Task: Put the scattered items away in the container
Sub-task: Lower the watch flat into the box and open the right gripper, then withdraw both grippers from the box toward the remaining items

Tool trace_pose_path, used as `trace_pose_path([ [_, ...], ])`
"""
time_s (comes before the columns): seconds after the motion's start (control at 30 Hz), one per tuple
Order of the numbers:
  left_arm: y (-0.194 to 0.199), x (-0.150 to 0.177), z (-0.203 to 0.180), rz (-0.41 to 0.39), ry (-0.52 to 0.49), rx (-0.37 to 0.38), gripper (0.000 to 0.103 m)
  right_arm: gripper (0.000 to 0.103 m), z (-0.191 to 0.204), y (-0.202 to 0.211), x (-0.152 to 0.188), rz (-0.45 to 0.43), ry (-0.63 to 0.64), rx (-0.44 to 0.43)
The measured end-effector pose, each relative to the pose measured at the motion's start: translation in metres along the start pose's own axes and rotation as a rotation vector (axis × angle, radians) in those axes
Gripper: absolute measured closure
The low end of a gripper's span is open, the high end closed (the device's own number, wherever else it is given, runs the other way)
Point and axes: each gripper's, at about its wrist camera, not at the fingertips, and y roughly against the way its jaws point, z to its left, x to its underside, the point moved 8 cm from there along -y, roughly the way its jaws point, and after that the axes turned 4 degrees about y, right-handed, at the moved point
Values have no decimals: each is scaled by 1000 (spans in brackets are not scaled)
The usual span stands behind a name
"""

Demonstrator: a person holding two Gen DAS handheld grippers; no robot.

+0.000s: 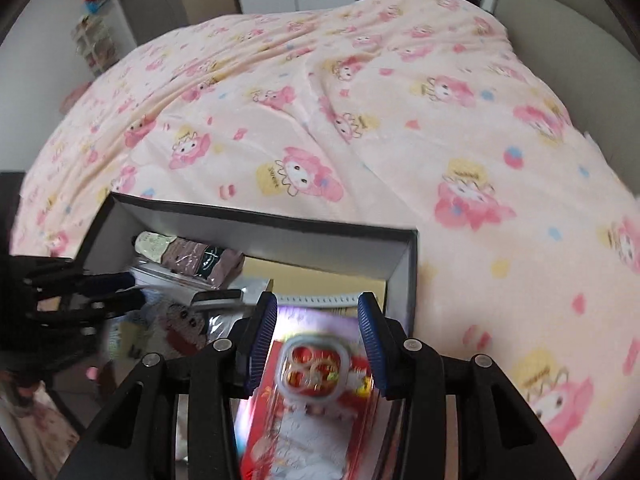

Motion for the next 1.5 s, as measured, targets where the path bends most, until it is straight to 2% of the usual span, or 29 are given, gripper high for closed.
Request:
trace_pose_path([
  [0.13, 8, 0, 4, -5, 19, 23, 84, 65, 24, -18, 3, 51, 69, -85],
  [0.23, 9, 1, 2, -11, 22, 29, 84, 65, 42, -23, 5, 60, 158, -75],
  [0.37, -15, 15, -15, 77, -59, 20, 84, 65, 49, -32, 10, 103, 189, -94],
  [0.4, -23, 18, -18, 97, -77, 4, 84, 65, 49, -36, 14, 131, 197, -94],
  [0.47, -37, 19, -20, 115, -119, -87, 84, 65, 48, -42, 20, 166, 210, -76],
  [0.53, -47, 12, -21, 122, -116, -140, 84, 65, 46, -49, 25, 193, 206, -70],
  [0.6, -48, -2, -22, 88, -95, -148, 83, 65, 39, -56, 22, 209, 140, -61],
  [0.63, -45, -13, -22, 44, -72, -146, 83, 65, 35, -58, 18, 209, 94, -62],
  [0.7, -41, -23, -16, -6, -35, -161, 83, 65, 32, -59, 11, 177, 61, -64],
  [0.9, -27, -8, 2, 25, 49, -86, 83, 65, 19, -43, 5, 122, 54, 22],
  [0.93, -27, -9, 7, 21, 71, -94, 83, 65, 18, -41, 4, 116, 41, 17],
  [1.03, -34, -17, 11, 6, 108, -105, 83, 65, 28, -40, -1, 77, 25, -73],
  [1.1, -40, -24, 6, -2, 116, -98, 82, 65, 30, -49, 4, 124, -26, -134],
  [1.2, -39, -25, -6, -25, 94, -83, 80, 66, 16, -54, 12, 156, -73, -69],
  [1.3, -18, -30, -9, -61, 133, -2, 75, 66, 20, -40, 10, 124, -79, -79],
  [1.4, 0, -29, -1, -109, 215, 50, 73, 65, 25, -26, 2, 62, -70, -80],
  [1.5, -22, -30, 12, -49, 306, 43, 74, 65, 22, -33, -2, 52, -79, -70],
])
